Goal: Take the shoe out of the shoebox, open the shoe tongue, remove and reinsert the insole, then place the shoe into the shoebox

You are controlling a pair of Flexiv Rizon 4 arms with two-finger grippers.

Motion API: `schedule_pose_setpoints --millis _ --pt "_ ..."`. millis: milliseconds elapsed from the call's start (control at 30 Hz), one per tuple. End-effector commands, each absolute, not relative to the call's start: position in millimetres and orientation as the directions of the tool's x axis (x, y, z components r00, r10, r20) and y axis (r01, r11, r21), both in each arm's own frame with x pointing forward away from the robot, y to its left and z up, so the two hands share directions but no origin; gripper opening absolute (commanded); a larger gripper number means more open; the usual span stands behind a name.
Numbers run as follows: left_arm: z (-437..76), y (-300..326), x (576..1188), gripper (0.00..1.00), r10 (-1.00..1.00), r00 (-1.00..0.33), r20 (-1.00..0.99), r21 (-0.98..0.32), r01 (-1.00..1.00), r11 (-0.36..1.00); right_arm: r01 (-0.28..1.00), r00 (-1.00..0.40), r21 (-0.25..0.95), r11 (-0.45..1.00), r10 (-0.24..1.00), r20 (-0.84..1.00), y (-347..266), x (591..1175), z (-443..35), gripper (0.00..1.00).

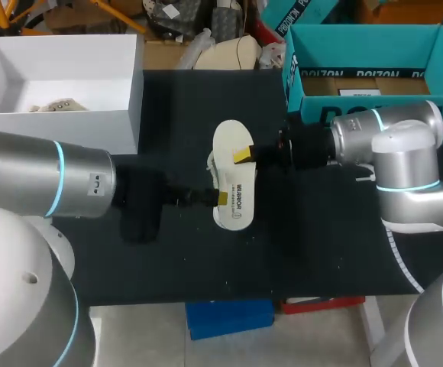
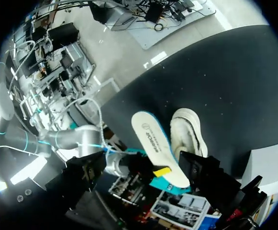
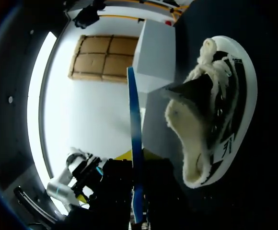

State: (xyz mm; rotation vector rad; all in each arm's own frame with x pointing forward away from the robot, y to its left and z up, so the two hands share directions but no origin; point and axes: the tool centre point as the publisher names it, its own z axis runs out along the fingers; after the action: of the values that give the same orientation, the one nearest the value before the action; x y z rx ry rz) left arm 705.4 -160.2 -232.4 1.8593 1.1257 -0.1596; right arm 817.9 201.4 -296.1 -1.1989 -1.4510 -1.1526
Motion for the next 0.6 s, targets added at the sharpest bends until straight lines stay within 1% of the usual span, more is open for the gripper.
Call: schedule_pose_setpoints --millis 33,100,133,167,233,267,367,400,433,533,600 --pt "-230.0 -168.7 708.5 1.00 0.949 0.314 0.013 0.626 0.738 -0.253 0.989 -0.124 0.110 0.094 0.150 0.981 201.9 817.8 -296.4 0.00" --pt "-233.0 -175.4 710.2 1.00 0.966 0.251 0.058 0.568 0.788 -0.239 0.989 -0.124 0.110 0.094 0.150 0.981 201.9 817.8 -296.4 0.00" --pt "-235.4 -180.2 711.5 1.00 0.976 0.214 0.048 0.500 0.841 -0.208 0.989 -0.124 0.110 0.094 0.150 0.981 201.9 817.8 -296.4 0.00" --pt "-236.0 -181.9 712.5 1.00 0.981 0.189 0.044 0.467 0.864 -0.187 0.989 -0.124 0.110 0.094 0.150 0.981 201.9 817.8 -296.4 0.00" --pt "-236.5 -184.3 713.3 1.00 0.988 0.152 0.039 0.444 0.883 -0.154 0.989 -0.124 0.110 0.094 0.150 0.981 201.9 817.8 -296.4 0.00" --pt "-237.9 -184.5 715.9 1.00 0.994 0.101 0.046 0.402 0.909 -0.110 0.989 -0.124 0.110 0.094 0.150 0.981 201.9 817.8 -296.4 0.00" --pt "-240.4 -183.5 720.9 1.00 0.999 0.022 0.049 0.348 0.937 -0.038 0.989 -0.124 0.110 0.094 0.150 0.981 201.9 817.8 -296.4 0.00" --pt "-240.8 -183.3 721.4 1.00 0.999 0.015 0.045 0.330 0.943 -0.029 0.989 -0.124 0.110 0.094 0.150 0.981 201.9 817.8 -296.4 0.00" --pt "-241.4 -182.2 722.8 1.00 0.998 -0.026 0.056 0.301 0.954 0.008 0.989 -0.124 0.110 0.094 0.150 0.981 201.9 817.8 -296.4 0.00" --pt "-242.6 -180.9 723.0 1.00 0.994 -0.067 0.090 0.249 0.968 0.043 0.989 -0.124 0.110 0.094 0.150 0.981 201.9 817.8 -296.4 0.00" --pt "-243.0 -180.7 722.2 1.00 0.992 -0.071 0.100 0.230 0.972 0.046 0.989 -0.124 0.110 0.094 0.150 0.981 201.9 817.8 -296.4 0.00"
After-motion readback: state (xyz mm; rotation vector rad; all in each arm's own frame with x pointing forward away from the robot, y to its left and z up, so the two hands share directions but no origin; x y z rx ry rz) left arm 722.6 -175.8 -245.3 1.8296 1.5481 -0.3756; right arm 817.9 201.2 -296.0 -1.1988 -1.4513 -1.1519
